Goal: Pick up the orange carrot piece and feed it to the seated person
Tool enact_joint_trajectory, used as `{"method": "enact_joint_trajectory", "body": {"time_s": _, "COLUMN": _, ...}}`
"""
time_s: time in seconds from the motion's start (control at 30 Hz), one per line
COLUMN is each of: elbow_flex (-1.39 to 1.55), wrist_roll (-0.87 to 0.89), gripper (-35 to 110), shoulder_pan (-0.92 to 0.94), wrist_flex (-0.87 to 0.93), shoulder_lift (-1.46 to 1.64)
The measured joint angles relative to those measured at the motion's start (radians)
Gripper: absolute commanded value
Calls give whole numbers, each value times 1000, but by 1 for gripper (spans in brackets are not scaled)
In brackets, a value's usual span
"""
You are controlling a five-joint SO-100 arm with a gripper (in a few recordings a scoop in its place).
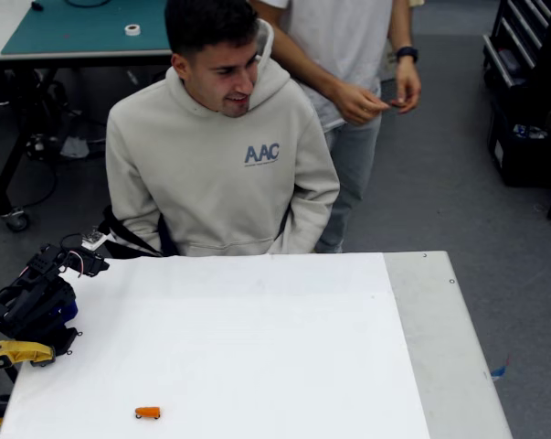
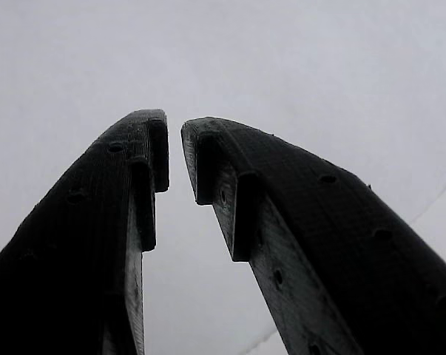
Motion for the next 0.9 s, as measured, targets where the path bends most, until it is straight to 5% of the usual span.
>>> {"method": "enact_joint_trajectory", "body": {"time_s": 0.27, "elbow_flex": -3, "wrist_roll": -97, "gripper": -1, "shoulder_pan": -189, "wrist_flex": 118, "shoulder_lift": 25}}
{"method": "enact_joint_trajectory", "body": {"time_s": 0.9, "elbow_flex": -3, "wrist_roll": -98, "gripper": -1, "shoulder_pan": -173, "wrist_flex": 118, "shoulder_lift": 28}}
